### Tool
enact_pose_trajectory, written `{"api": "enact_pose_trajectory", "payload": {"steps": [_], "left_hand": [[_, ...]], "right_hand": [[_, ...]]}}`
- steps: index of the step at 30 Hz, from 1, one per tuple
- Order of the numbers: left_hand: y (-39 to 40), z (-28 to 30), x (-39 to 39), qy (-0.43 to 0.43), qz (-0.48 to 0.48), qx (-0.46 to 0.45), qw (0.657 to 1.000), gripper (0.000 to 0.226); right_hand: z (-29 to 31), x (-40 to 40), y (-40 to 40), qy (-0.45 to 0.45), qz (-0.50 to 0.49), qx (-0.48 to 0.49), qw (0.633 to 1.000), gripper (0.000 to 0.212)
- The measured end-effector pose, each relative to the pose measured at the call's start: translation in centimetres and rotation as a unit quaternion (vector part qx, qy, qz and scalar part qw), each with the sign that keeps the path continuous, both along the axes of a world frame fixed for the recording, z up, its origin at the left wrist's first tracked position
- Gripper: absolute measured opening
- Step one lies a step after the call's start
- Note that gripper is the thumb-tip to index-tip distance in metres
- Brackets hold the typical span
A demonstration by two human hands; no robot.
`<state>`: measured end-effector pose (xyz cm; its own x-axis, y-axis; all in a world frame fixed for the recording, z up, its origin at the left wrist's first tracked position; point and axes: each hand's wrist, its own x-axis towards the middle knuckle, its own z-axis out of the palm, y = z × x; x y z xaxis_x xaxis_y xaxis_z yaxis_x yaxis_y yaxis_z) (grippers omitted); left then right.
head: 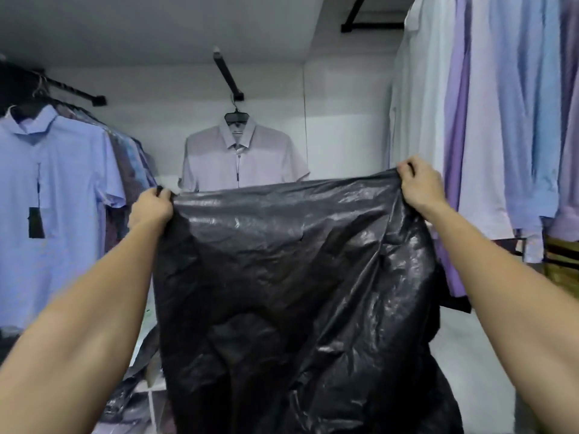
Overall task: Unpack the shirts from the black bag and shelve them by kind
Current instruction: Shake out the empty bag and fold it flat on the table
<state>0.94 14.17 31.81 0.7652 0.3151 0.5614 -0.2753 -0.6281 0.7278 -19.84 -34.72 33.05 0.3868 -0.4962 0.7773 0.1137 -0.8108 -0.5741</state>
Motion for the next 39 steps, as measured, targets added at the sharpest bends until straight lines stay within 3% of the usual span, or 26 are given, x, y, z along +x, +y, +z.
{"api": "enact_pose_trajectory", "payload": {"steps": [4, 7, 10, 12, 14, 16, 19, 21, 23, 25, 29, 31, 33, 36, 39], "left_hand": [[-2.6, -2.3, 0.2, 0.063, 0.039, -0.112, 0.991, 0.056], [-6.7, -2.2, -0.7, 0.054, 0.083, -0.037, 0.994, 0.066], [-11.4, -1.3, -1.7, -0.040, -0.062, 0.074, 0.995, 0.062], [-15.7, -0.4, -3.7, -0.059, -0.254, 0.105, 0.960, 0.062], [-20.4, 0.6, -5.6, -0.042, -0.382, 0.167, 0.908, 0.067], [-24.1, 1.6, -5.8, -0.042, -0.398, 0.238, 0.885, 0.062], [-26.7, 2.6, -4.1, -0.047, -0.364, 0.278, 0.888, 0.028], [-27.3, 3.0, -3.2, -0.051, -0.344, 0.233, 0.908, 0.031], [-27.4, 3.7, -2.4, -0.052, -0.297, 0.215, 0.929, 0.039], [-27.4, 4.2, -1.7, -0.041, -0.278, 0.217, 0.935, 0.044], [-27.6, 5.4, -1.9, -0.062, -0.218, 0.231, 0.946, 0.043], [-27.7, 5.6, -2.4, -0.067, -0.189, 0.228, 0.953, 0.041], [-27.8, 5.5, -2.6, -0.058, -0.181, 0.235, 0.953, 0.040], [-27.5, 4.7, -2.4, -0.046, -0.199, 0.240, 0.949, 0.041], [-26.4, 4.2, -1.5, -0.044, -0.209, 0.186, 0.959, 0.048]], "right_hand": [[-3.0, 2.8, 1.7, -0.018, 0.010, 0.039, 0.999, 0.030], [-4.4, 5.0, 3.1, -0.038, 0.033, 0.073, 0.996, 0.027], [-4.7, 6.5, 5.0, -0.042, 0.060, 0.065, 0.995, 0.028], [-4.2, 7.7, 6.2, -0.041, 0.080, 0.059, 0.994, 0.028], [-3.6, 8.7, 7.3, -0.047, 0.102, 0.051, 0.992, 0.026], [-3.3, 9.4, 7.9, -0.062, 0.146, 0.056, 0.986, 0.020], [-3.1, 9.1, 8.1, -0.059, 0.189, 0.139, 0.970, 0.028], [-3.3, 8.3, 7.8, -0.029, 0.251, 0.247, 0.935, 0.046], [-4.6, 7.4, 7.1, 0.054, 0.310, 0.279, 0.907, 0.037], [-7.7, 6.9, 6.2, 0.168, 0.307, 0.284, 0.893, 0.027], [-16.7, 6.5, 6.0, 0.383, 0.252, 0.328, 0.826, 0.072], [-20.6, 5.9, 6.9, 0.469, 0.248, 0.357, 0.769, 0.069], [-24.5, 5.7, 7.8, 0.507, 0.279, 0.394, 0.714, 0.067], [-29.9, 6.7, 8.0, 0.535, 0.328, 0.416, 0.659, 0.085], [-33.6, 7.7, 6.9, 0.450, 0.321, 0.467, 0.690, 0.090]]}}
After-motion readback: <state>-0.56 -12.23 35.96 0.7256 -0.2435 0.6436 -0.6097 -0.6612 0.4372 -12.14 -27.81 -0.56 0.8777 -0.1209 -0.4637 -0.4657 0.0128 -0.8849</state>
